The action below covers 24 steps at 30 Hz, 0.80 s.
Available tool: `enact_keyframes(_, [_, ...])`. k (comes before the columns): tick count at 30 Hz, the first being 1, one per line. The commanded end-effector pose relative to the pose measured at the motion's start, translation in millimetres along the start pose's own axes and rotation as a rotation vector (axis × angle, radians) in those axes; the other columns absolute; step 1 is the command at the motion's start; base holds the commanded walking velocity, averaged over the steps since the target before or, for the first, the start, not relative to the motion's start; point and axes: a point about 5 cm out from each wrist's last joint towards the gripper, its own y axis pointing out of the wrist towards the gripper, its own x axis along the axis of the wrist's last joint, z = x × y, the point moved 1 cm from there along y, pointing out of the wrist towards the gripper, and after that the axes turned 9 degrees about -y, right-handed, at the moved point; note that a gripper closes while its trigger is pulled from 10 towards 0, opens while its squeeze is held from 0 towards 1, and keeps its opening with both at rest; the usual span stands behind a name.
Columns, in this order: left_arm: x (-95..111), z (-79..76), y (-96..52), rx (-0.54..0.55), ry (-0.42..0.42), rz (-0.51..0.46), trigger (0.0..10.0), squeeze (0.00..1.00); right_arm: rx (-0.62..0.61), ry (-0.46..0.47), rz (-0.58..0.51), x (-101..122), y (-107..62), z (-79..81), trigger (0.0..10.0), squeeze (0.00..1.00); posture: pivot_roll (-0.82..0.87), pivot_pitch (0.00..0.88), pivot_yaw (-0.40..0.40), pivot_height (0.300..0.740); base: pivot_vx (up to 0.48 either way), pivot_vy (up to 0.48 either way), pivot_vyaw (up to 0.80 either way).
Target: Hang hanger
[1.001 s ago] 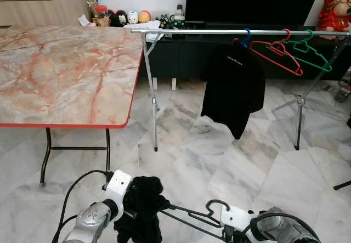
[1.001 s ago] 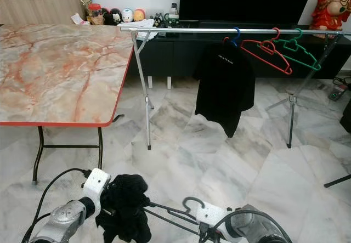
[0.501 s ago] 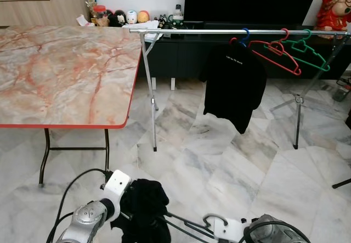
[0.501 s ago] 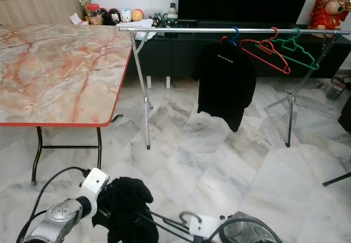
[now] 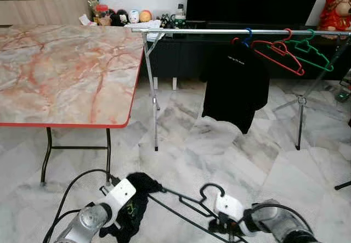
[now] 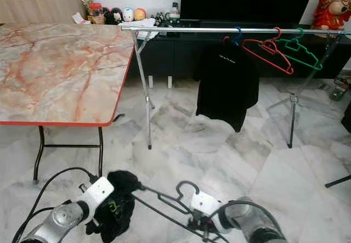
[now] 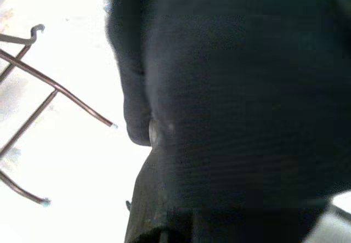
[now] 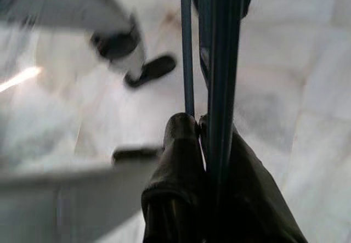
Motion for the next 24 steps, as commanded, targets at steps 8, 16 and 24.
enact_keyframes(8, [-4,-2.2,-0.2,0.005,0.058,0.004,0.0,0.0,0.111,-0.129,0.247,-25,-22.6,-1.1,0.0,0.0,0.06,0.083,-0.025,0.74,0.0,0.0,0.0])
enact_keyframes(16, [-4,-2.6,-0.5,0.023,0.094,-0.009,0.0,0.0,0.237,-0.191,0.398,-44,-32.2,8.0,0.0,0.0,0.06,0.081,-0.028,0.74,0.0,0.0,0.0])
enact_keyframes(24, [26,-3.3,-1.3,0.016,0.048,-0.202,0.0,0.0,0.355,-0.176,0.423,-53,-21.7,27.9,0.0,0.0,0.07,0.074,-0.033,0.74,0.0,0.0,0.0])
